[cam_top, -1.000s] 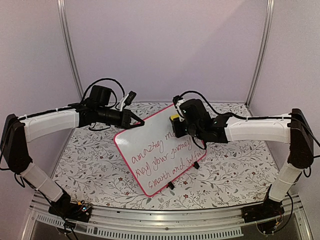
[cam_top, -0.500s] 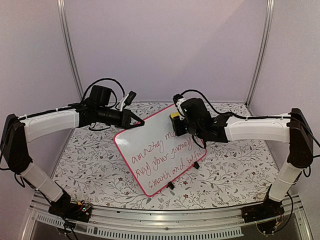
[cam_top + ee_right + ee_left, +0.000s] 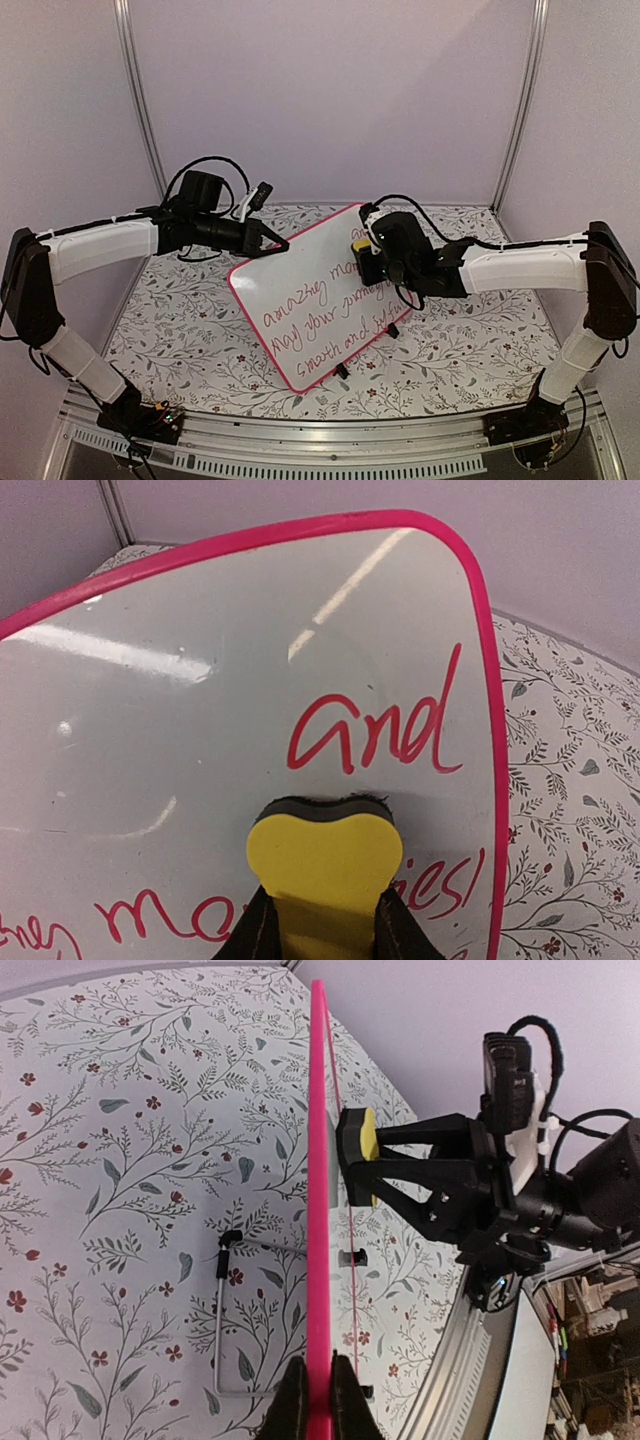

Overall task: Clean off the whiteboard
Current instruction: Erase the whiteboard at the center of the board.

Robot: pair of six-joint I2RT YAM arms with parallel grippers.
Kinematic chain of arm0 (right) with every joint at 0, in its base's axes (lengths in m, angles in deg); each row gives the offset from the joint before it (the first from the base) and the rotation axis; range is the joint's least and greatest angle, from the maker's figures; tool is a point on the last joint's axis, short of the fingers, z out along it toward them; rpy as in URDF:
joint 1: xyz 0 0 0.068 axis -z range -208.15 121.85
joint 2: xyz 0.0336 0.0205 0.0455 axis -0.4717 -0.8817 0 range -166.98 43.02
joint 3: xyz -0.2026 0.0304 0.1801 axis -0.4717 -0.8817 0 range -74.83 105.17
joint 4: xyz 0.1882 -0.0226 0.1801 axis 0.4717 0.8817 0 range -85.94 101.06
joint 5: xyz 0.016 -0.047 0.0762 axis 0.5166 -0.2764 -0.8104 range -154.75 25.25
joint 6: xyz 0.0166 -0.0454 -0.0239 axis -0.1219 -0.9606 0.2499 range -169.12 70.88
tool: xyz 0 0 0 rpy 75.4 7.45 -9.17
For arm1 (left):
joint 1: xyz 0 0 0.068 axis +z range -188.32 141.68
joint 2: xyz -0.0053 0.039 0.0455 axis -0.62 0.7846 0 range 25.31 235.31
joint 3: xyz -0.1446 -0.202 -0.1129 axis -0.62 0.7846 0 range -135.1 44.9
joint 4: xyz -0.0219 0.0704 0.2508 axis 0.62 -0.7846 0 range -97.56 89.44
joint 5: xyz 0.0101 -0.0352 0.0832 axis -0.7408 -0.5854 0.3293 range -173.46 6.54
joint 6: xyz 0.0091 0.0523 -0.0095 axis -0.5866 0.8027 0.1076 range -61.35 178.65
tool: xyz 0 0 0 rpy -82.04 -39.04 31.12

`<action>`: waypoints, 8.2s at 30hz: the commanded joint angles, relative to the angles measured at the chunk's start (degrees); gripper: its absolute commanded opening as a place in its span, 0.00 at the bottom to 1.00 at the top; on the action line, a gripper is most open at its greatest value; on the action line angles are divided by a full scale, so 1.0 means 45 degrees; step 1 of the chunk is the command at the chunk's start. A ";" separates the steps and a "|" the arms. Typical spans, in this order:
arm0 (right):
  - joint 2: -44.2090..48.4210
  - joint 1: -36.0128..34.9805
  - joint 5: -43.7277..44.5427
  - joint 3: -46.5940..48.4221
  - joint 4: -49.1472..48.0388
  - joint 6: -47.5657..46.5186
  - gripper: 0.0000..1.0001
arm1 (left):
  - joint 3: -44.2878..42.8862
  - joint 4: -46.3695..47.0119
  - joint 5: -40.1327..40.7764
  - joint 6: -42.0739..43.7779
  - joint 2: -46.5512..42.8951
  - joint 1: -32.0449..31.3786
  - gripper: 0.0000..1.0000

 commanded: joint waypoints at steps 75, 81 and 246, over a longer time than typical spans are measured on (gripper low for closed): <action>-0.0008 0.1561 -0.2258 0.0009 0.0119 0.0403 0.26 | 0.0109 0.0226 -0.0215 0.0794 0.0017 -0.0269 0.00; 0.0384 0.1562 -0.2299 -0.0369 0.0113 0.0528 0.26 | 0.0104 0.0234 -0.0204 0.0784 0.0000 -0.0271 0.00; -0.1161 0.1722 -0.3664 0.1252 -0.1153 0.0305 0.24 | 0.0075 0.0233 -0.0281 0.0798 0.0056 -0.0239 0.00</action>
